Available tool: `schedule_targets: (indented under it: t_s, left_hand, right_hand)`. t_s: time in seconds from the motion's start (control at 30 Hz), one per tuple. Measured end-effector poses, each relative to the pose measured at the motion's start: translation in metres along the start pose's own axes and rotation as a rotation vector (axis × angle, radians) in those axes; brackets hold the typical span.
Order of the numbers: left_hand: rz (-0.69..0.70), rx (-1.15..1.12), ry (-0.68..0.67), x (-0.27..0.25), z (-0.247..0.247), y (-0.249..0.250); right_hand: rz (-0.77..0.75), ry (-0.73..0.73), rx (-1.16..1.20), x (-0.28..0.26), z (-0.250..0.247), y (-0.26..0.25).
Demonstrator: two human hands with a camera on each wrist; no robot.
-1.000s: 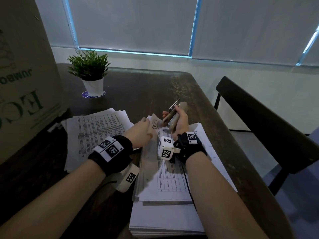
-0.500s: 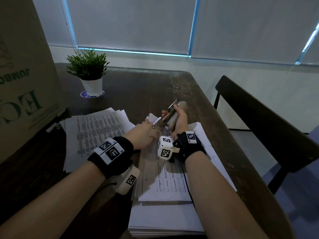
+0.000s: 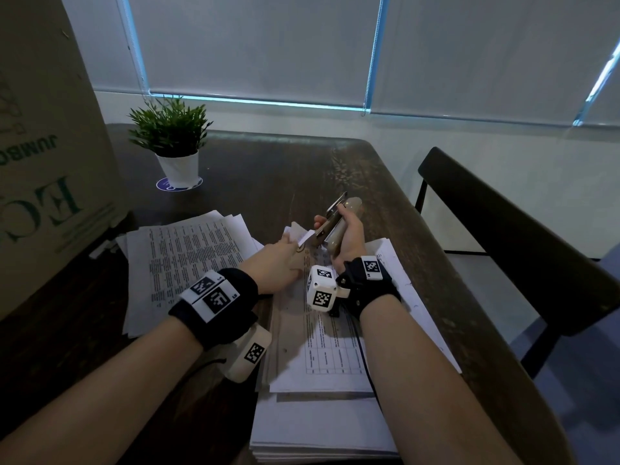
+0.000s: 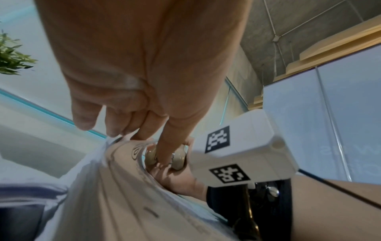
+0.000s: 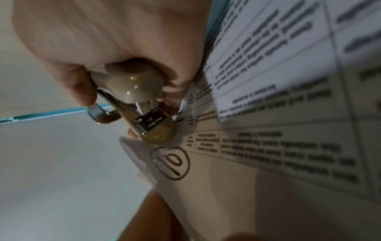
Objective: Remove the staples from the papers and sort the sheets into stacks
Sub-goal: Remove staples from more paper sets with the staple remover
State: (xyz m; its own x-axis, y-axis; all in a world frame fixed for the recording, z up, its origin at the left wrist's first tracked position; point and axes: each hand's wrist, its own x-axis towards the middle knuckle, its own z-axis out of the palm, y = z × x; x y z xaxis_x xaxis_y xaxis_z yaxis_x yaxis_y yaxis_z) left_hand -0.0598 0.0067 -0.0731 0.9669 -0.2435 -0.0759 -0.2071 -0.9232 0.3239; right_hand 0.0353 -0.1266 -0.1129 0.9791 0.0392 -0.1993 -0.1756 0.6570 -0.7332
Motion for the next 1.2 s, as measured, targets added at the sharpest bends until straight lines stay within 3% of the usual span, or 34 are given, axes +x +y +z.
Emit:
schedule_targets:
  t_s: [0.13,0.27,0.47,0.53,0.63,0.7,0.8,0.93,1.03,1.2]
  left_hand:
    - [0.035,-0.085,0.081,-0.003,0.001,0.005]
    - [-0.119,-0.496,0.275,0.01,0.004,-0.004]
    - [-0.247,-0.817,0.086,0.025,0.003,-0.018]
    - [-0.242,-0.896,0.174,0.021,-0.002,-0.019]
    - [-0.201,-1.011,0.408,0.013,-0.019,-0.016]
    - [-0.141,-1.019,0.575,0.007,-0.035,-0.008]
    - [-0.053,-0.989,0.772,-0.005,-0.063,0.021]
    - [0.107,-1.012,0.938,-0.027,-0.091,0.069]
    - [0.131,-1.009,0.957,-0.033,-0.082,0.081]
    - [-0.021,-1.03,0.772,-0.014,-0.045,0.067]
  right_hand:
    - [0.011,-0.004,0.019,0.003,-0.001,0.001]
    - [0.009,0.03,-0.043,0.002,-0.002,0.002]
    - [-0.057,0.142,-0.184,-0.015,0.006,-0.031]
    - [-0.135,0.197,-0.372,-0.024,-0.005,-0.06]
    - [-0.23,0.261,-0.558,-0.042,-0.032,-0.1]
    - [-0.219,0.182,-0.56,-0.058,-0.044,-0.12]
    - [-0.218,-0.1,-0.445,-0.094,-0.038,-0.142]
    - [-0.364,-0.277,-0.399,-0.134,-0.014,-0.161]
    - [-0.403,-0.256,-0.457,-0.146,-0.016,-0.156]
    - [-0.326,-0.163,-0.61,-0.147,-0.03,-0.126]
